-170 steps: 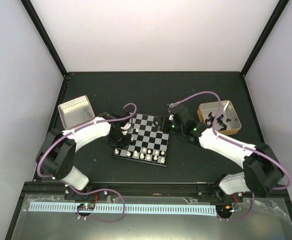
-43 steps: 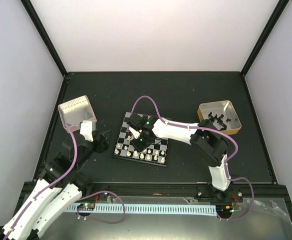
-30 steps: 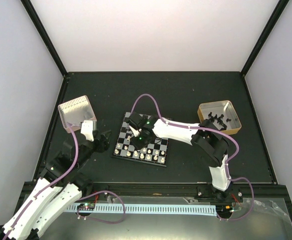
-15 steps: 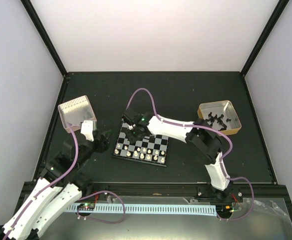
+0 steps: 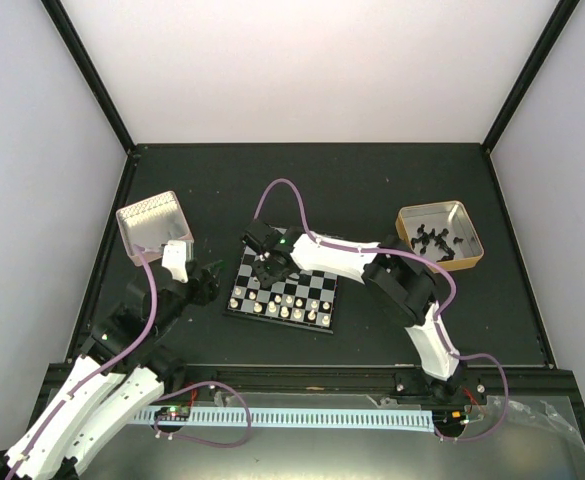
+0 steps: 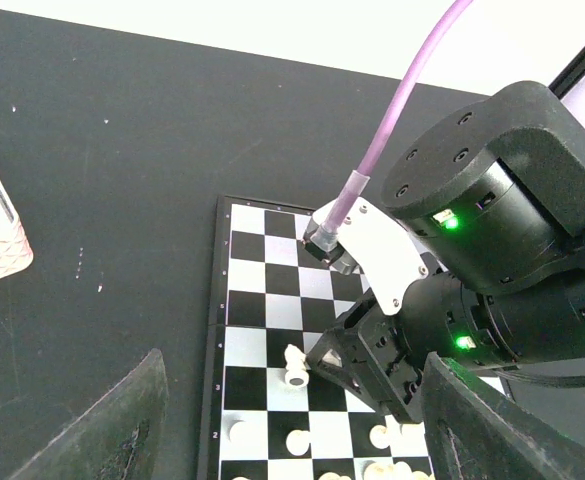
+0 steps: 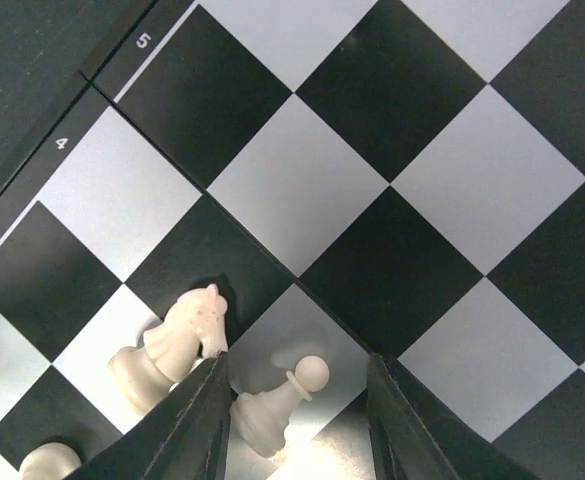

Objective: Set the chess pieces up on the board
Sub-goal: Pick up the chess piece from the chessboard.

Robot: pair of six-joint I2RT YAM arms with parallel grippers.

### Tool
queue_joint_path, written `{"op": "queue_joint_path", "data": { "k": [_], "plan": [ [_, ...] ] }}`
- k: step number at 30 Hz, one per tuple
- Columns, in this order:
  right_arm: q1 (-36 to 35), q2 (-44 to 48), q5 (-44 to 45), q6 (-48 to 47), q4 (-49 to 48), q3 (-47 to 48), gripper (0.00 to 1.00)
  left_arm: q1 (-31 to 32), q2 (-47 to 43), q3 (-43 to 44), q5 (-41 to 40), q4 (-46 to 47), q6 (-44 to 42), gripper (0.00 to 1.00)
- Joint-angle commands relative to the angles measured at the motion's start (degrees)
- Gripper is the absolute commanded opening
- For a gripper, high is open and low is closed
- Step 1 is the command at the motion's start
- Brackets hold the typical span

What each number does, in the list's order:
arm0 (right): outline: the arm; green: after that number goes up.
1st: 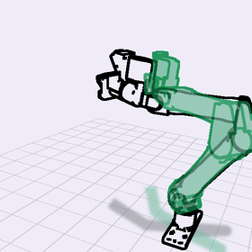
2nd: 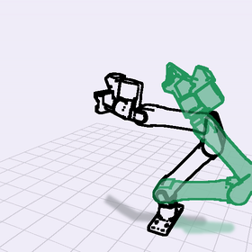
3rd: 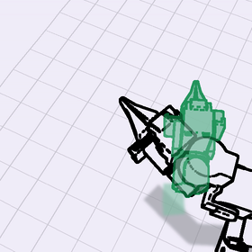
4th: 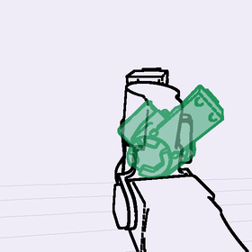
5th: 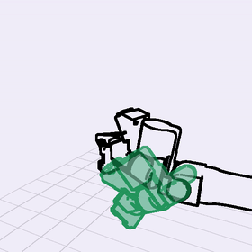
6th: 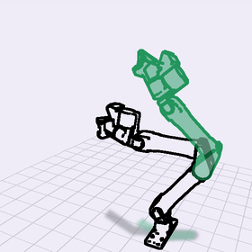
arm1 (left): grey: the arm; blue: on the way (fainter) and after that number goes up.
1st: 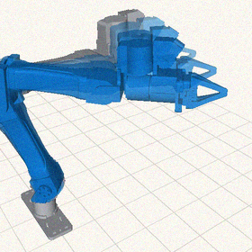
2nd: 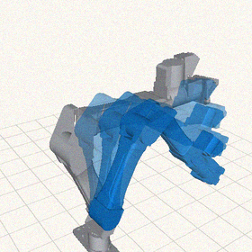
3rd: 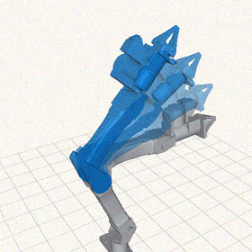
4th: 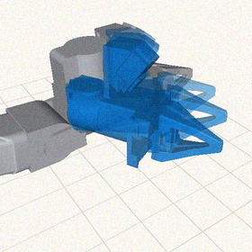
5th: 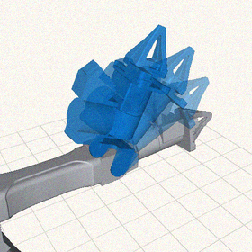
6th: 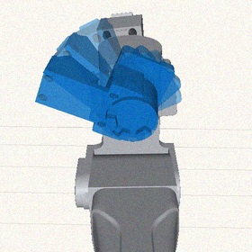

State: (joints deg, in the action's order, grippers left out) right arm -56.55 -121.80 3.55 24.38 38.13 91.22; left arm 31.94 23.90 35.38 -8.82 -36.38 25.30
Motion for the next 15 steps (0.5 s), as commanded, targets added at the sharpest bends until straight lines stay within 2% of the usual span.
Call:
{"op": "queue_joint_path", "data": {
  "k": [1, 10, 12, 15],
  "plan": [
    [-0.4, -0.6, 3.3, 0.5, 1.2, 0.5, 0.38, 0.0, 0.2, 0.3, -0.5, 0.8, 0.2, 0.71],
    [-0.4, 1.4, 5.5, 0.9, 2.1, -2.9, 0.35, 0.0, 0.3, 0.3, -0.5, 0.7, 0.2, 0.71],
    [-0.4, 2.0, 5.9, 1.0, 2.0, -3.9, 0.32, 0.0, 0.3, 0.3, -0.4, 0.8, 0.3, 0.71],
    [-0.4, 2.2, 6.1, 1.1, 1.6, -4.7, 0.23, 0.0, 0.4, 0.3, -0.4, 0.9, 0.3, 0.71]
  ]
}}
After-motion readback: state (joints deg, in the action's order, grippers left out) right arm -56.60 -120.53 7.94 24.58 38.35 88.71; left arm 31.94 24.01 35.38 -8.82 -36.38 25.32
